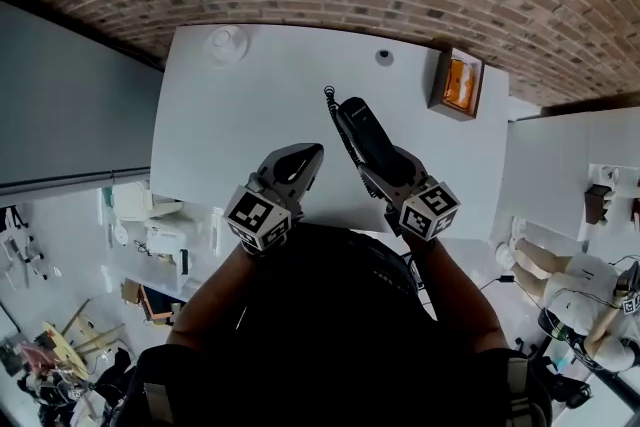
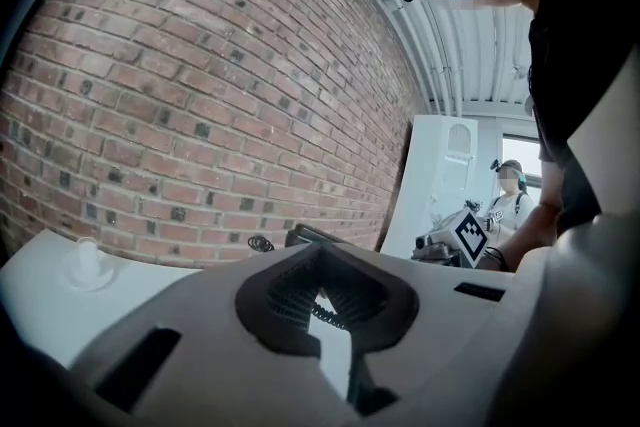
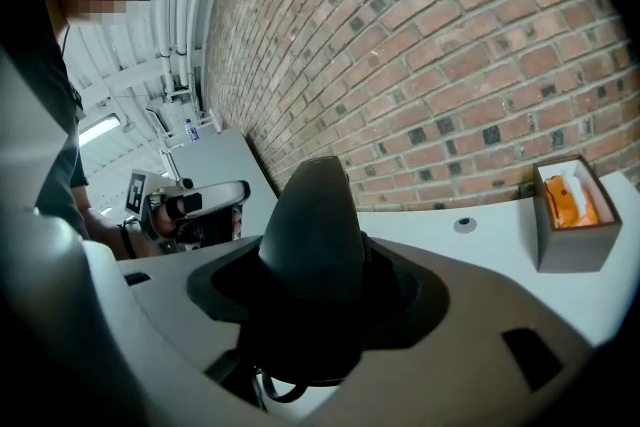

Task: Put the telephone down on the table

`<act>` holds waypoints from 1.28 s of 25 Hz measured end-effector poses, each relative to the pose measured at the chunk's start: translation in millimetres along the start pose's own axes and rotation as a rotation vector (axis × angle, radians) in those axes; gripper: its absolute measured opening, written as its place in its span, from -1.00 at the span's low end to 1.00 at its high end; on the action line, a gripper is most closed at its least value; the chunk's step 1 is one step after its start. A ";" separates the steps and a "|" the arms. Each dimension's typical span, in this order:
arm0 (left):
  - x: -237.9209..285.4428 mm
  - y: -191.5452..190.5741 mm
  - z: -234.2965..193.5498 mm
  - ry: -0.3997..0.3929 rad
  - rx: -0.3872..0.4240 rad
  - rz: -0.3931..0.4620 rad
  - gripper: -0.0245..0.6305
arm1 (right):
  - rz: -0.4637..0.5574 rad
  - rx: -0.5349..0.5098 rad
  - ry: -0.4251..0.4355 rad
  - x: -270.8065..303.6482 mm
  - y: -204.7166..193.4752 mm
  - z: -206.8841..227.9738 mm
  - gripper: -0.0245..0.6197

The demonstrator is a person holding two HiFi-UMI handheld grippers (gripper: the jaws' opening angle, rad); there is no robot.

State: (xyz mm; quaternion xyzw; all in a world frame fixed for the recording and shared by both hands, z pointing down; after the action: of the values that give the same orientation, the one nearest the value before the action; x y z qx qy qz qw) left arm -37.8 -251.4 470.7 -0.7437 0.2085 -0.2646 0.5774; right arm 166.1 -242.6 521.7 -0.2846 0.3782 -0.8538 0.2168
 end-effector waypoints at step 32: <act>7.7 -43.1 -45.6 -0.054 -0.072 -0.100 -0.90 | -0.245 0.060 -0.179 88.1 -105.9 100.6 -0.07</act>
State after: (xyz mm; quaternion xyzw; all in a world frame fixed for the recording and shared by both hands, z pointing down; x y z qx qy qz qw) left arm -60.6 -279.7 522.5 -0.7803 0.1645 -0.2654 0.5419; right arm 149.5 -281.1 687.1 -0.3969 0.2940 -0.8561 0.1521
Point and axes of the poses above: the fingertips, and each gripper's own axes: x forward along the fingers, z to its right, y out of its top, the point moved 7 cm from there along -x, backward along the fingers, and after that the axes turned 6 degrees about x, right-handed, at the moved point
